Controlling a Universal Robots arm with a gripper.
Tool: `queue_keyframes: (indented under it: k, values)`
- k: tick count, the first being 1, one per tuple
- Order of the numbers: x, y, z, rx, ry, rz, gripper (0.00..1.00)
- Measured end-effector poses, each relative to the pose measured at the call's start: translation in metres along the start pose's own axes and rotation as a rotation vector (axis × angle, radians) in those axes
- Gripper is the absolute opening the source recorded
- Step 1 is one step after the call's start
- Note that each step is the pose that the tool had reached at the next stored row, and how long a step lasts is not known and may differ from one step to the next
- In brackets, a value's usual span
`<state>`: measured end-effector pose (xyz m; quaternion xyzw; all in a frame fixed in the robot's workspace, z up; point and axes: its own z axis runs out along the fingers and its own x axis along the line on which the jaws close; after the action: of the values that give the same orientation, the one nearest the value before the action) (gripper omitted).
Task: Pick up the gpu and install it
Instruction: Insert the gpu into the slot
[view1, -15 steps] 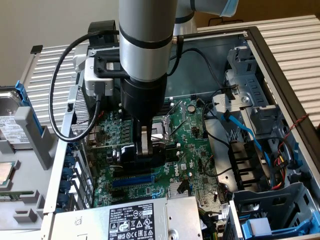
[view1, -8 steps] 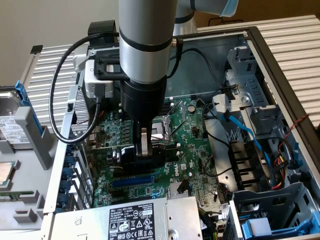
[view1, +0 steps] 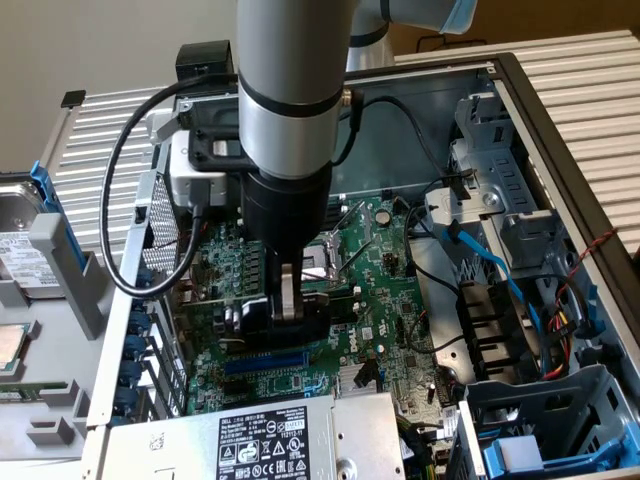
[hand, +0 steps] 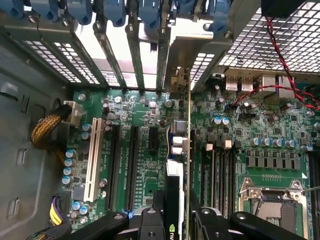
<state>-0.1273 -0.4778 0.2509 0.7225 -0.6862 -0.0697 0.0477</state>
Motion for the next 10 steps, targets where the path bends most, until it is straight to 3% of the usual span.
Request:
queue_keyframes:
  k: [10]
  values:
    - [0.0007,0.0010,0.0015,0.0001,-0.0002,0.000,0.29]
